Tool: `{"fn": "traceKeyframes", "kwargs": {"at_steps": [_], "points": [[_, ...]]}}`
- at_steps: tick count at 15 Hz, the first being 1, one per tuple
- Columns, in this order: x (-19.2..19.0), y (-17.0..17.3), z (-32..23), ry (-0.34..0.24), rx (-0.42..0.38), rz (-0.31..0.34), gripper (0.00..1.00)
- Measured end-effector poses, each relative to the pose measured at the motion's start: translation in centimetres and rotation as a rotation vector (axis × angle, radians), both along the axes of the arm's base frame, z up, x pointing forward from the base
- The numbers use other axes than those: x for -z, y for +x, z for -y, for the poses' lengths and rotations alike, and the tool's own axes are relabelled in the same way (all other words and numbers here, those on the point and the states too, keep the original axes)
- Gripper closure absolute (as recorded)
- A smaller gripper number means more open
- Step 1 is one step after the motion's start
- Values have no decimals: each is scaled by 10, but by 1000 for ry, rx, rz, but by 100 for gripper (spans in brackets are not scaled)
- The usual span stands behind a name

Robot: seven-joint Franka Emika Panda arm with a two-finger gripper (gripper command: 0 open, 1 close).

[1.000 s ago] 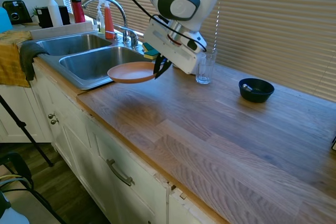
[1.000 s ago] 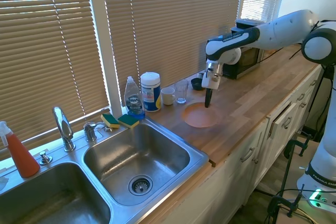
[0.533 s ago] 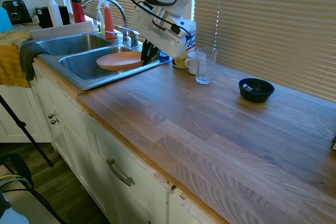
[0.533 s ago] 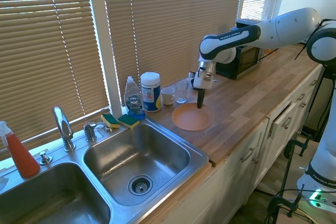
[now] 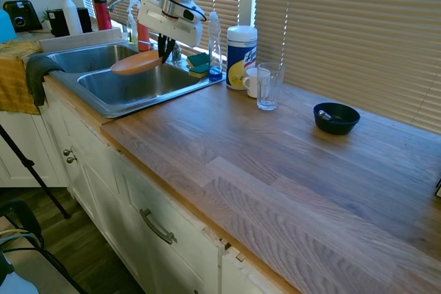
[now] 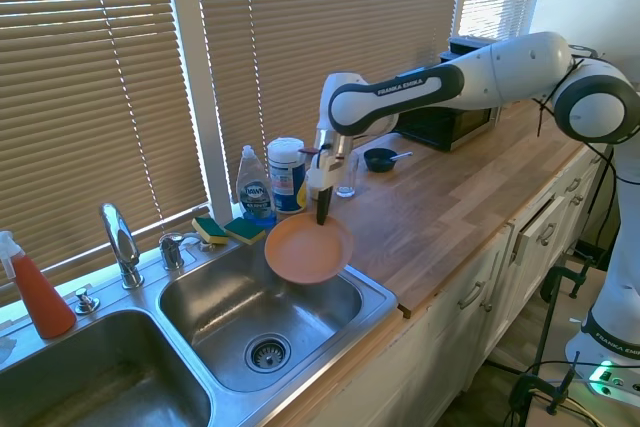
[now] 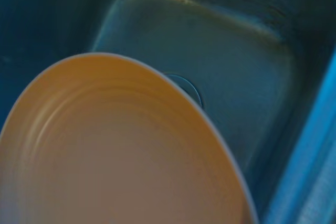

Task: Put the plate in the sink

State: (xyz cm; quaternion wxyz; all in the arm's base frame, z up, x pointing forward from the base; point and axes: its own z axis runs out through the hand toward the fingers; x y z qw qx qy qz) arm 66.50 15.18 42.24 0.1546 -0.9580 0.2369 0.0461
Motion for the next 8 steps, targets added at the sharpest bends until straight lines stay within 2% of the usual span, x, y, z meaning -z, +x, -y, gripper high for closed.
{"fn": "traceKeyframes", "kwargs": {"at_steps": [3, 8], "points": [[24, 21, -61, -56, -62, -7, 100], [103, 44, -108, -159, -93, -101, 100]]}}
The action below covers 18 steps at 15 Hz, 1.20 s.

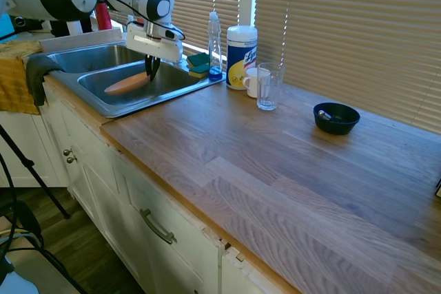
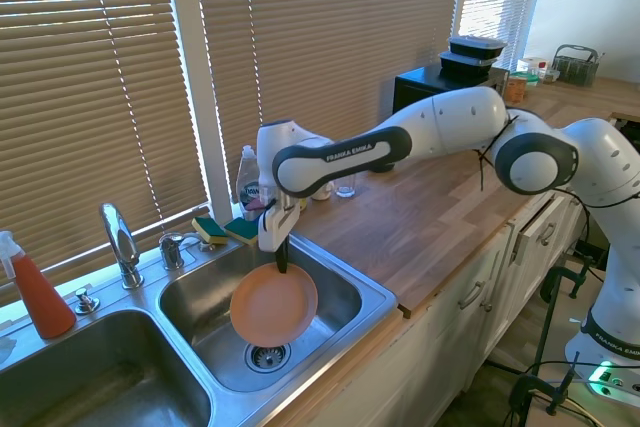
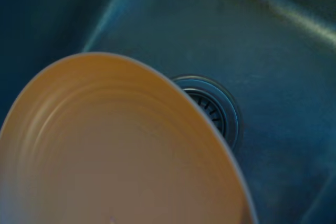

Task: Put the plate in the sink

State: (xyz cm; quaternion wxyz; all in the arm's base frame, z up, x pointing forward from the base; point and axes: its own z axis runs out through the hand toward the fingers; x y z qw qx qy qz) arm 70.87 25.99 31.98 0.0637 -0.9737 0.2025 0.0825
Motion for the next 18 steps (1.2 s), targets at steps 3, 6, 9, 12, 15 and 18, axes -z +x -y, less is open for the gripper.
{"fn": "traceKeyframes", "kwargs": {"at_steps": [3, 6, 9, 12, 15, 18], "points": [[42, 13, 0, -39, 21, -52, 100], [78, 20, -4, -49, 40, -80, 0], [86, 24, -4, -46, 45, -72, 0], [87, 26, -3, -46, 47, -69, 0], [79, 30, 0, -43, 54, -52, 0], [50, 36, 12, -39, 70, -14, 0]]}}
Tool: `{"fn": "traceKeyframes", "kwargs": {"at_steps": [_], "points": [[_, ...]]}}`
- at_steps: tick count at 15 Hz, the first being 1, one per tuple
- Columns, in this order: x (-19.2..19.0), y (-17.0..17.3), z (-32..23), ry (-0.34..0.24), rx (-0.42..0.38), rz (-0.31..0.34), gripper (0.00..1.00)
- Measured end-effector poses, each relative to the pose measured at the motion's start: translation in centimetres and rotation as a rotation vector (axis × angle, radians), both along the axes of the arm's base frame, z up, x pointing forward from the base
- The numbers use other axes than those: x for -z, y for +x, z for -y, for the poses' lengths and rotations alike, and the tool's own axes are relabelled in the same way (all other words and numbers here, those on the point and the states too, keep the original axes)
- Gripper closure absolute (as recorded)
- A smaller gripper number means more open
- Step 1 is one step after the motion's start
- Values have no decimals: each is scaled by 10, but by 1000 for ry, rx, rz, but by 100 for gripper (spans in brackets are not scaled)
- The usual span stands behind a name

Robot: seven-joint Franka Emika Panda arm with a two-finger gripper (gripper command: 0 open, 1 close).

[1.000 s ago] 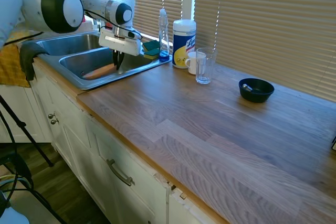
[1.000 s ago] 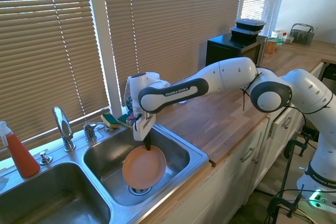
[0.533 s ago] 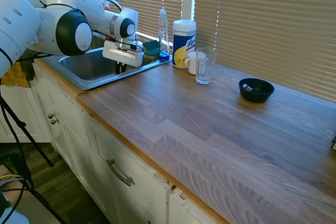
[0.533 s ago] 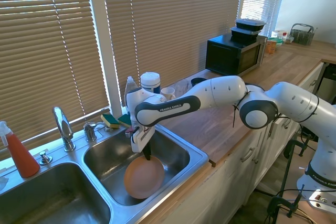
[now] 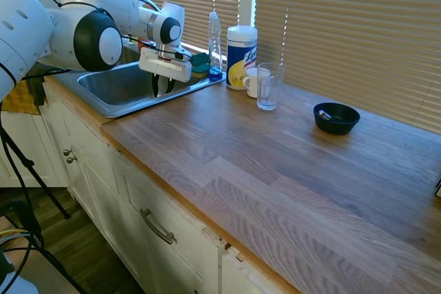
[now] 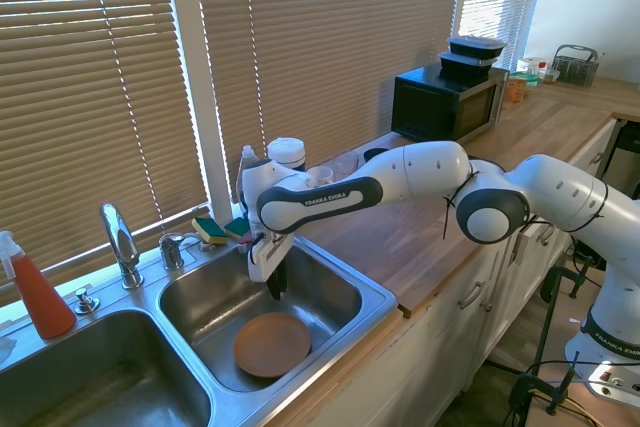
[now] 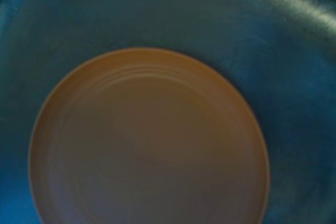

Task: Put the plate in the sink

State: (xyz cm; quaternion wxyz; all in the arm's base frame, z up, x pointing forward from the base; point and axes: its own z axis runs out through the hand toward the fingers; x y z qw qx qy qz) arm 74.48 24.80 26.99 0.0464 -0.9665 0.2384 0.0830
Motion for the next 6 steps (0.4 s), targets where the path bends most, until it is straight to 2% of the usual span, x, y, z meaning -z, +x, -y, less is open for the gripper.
{"fn": "traceKeyframes", "kwargs": {"at_steps": [3, 6], "points": [[-48, -6, 5, 8, -8, 33, 0], [-102, -28, -3, 1, -34, 60, 0]]}}
